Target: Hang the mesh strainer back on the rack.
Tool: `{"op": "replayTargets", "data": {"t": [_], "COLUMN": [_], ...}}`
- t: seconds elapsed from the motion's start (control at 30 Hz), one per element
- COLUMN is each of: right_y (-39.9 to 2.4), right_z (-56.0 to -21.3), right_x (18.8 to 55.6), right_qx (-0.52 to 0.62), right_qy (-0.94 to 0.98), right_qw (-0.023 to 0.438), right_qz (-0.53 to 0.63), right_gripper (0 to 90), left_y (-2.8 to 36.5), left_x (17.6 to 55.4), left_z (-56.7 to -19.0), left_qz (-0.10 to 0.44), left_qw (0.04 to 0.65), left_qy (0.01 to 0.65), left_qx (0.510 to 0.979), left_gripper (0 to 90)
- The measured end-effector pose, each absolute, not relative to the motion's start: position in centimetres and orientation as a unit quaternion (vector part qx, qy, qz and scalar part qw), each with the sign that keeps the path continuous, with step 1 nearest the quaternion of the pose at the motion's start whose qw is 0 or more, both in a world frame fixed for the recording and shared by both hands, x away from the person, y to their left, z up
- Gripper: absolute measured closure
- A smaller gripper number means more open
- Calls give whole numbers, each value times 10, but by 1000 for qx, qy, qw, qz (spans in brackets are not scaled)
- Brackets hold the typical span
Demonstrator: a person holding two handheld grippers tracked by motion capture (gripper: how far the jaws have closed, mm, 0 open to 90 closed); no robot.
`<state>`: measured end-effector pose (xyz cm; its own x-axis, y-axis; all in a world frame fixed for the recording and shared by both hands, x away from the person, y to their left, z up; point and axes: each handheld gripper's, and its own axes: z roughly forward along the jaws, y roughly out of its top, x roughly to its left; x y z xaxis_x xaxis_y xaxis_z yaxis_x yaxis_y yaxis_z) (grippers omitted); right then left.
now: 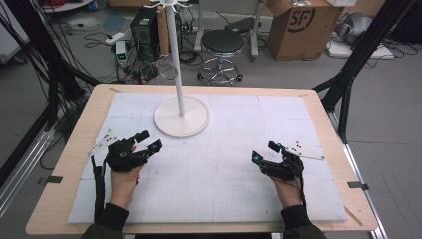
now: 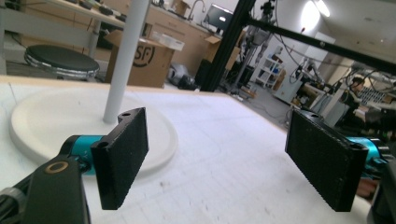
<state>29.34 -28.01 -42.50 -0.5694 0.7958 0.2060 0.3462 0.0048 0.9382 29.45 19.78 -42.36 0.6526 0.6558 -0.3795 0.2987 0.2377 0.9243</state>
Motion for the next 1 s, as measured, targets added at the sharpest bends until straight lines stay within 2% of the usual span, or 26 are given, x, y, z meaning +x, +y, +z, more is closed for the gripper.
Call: {"op": "replayTargets", "data": {"t": [0.43,1.0], "right_y": [-280,-277], "right_z": [-425,-427], "right_x": [294,295], "right_qx": [419,415], "right_qy": [678,687], "right_qw": [188,189], "right_qz": [574,565], "right_gripper": [169,169], "left_y": [195,192], "left_x": [283,280], "left_z": [-439,-440], "left_qz": [149,171], "left_qw": [655,646], "left_qy": [403,396], "left_qx": [622,630], "left_gripper": [221,221]}}
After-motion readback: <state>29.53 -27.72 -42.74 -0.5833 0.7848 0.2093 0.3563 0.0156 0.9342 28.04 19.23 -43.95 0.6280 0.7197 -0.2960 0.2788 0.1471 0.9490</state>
